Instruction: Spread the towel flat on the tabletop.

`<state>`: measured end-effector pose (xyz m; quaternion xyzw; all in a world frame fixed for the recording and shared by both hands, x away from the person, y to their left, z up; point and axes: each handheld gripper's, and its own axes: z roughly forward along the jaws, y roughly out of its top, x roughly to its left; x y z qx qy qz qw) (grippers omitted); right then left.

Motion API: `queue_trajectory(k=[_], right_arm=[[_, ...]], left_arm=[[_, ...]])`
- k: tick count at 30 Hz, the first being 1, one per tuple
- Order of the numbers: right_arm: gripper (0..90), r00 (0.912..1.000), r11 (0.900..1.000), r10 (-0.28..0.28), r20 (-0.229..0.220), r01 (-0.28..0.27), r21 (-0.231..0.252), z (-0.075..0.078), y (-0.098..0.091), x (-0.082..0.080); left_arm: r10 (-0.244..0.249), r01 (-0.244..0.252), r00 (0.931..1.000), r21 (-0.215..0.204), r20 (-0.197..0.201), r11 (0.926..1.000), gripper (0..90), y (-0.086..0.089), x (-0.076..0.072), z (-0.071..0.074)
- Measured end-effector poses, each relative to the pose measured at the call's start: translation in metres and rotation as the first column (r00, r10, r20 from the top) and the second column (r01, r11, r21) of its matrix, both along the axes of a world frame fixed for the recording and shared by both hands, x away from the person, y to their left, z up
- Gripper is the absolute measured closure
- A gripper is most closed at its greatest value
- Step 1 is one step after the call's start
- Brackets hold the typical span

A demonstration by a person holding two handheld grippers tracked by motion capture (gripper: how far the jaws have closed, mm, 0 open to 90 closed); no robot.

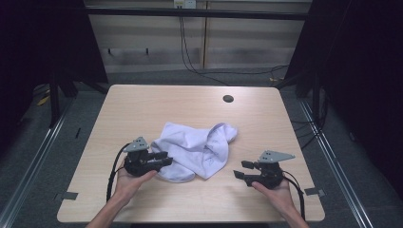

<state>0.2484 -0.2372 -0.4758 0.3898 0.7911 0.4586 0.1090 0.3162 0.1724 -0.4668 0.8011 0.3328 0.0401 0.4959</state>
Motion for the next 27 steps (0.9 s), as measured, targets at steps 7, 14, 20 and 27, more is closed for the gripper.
queue_trajectory(k=[7, 14, 20, 27], right_arm=[[44.0, 0.9990, 0.9990, 0.044, -0.002, -0.044, -0.006, -0.002, 0.019, 0.023], [44.0, 0.9955, 0.9949, 0.091, -0.025, -0.092, -0.042, -0.001, 0.035, 0.053], [41.9, 0.9954, 0.9937, 0.091, -0.028, -0.093, -0.063, -0.010, 0.055, 0.085], [39.4, 0.9985, 0.9976, 0.030, 0.045, -0.027, -0.064, -0.008, 0.060, 0.098]], left_arm=[[-0.003, 0.008, 0.9992, 0.127, -0.041, 0.9918, 61.9, -0.004, 0.012, -0.031], [0.009, -0.004, 0.9995, 0.147, -0.030, 0.9891, 74.0, -0.005, 0.012, -0.034], [0.002, 0.003, 0.9993, 0.148, -0.039, 0.9889, 78.8, -0.002, 0.013, -0.034], [-0.011, 0.016, 0.9992, 0.136, -0.040, 0.9906, 78.9, 0.000, 0.014, -0.035]])
